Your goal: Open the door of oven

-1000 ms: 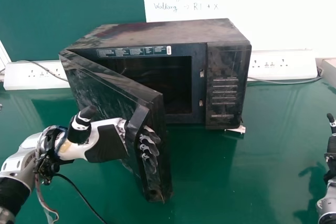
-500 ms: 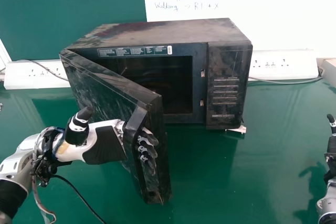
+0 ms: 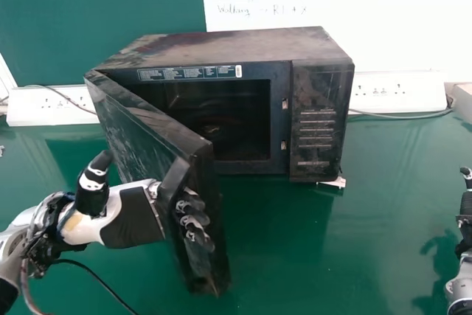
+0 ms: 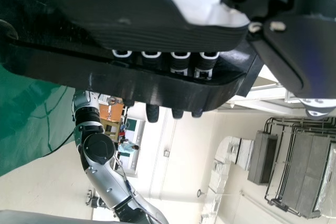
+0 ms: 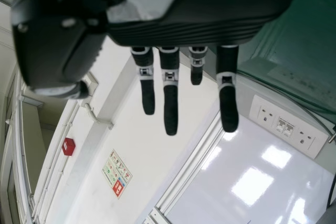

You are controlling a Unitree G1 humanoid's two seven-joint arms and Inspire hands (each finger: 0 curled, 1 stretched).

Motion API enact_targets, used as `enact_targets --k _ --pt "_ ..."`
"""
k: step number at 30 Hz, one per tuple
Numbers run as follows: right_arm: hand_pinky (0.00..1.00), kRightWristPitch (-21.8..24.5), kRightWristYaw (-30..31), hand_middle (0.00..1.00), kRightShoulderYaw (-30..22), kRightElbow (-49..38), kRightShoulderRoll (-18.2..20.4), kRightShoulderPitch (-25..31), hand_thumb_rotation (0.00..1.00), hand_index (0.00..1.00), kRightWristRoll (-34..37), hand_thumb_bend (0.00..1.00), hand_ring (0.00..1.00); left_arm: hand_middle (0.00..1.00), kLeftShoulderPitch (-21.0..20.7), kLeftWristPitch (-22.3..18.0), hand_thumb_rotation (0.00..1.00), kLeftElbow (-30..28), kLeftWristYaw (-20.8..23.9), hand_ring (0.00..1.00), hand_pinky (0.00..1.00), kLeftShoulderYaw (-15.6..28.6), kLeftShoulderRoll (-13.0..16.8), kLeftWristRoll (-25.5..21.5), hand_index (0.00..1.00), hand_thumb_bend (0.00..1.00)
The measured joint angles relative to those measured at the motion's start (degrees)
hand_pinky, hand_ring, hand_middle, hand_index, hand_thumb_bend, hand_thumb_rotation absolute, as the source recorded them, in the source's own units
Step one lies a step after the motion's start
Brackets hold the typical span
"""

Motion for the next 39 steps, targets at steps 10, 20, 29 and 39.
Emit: enact_targets --k 10,20,29,39 --pt "0.68 0.0 -0.2 0.91 0.0 0.0 -0.2 0.0 0.89 0.84 0.0 1.00 0.76 0.59 5.7 1.6 0.09 -2.9 0.0 0.44 0.34 6.2 1.3 0.3 0.79 0.55" --pt "0.65 0.0 -0.4 0.91 0.0 -0.1 -0.5 0.0 0.90 0.85 0.0 1.00 0.77 0.50 8.1 -20.2 0.01 -2.6 0.0 0.35 0.26 11.7 -1.6 4.2 0.51 0.52" --pt "0.65 0.0 -0.4 0.90 0.0 -0.1 -0.6 0.0 0.88 0.86 0.0 1.00 0.78 0.48 8.8 -31.3 0.00 2.5 0.0 0.24 0.20 20.7 -6.6 7.7 0.49 0.53" --pt "0.67 0.2 -0.4 0.90 0.0 0.0 -1.9 0.1 0.90 0.87 -0.1 1.00 0.78 0.48 -4.0 -31.6 0.00 16.1 -0.1 0.28 0.23 46.1 5.2 -12.9 0.49 0.53"
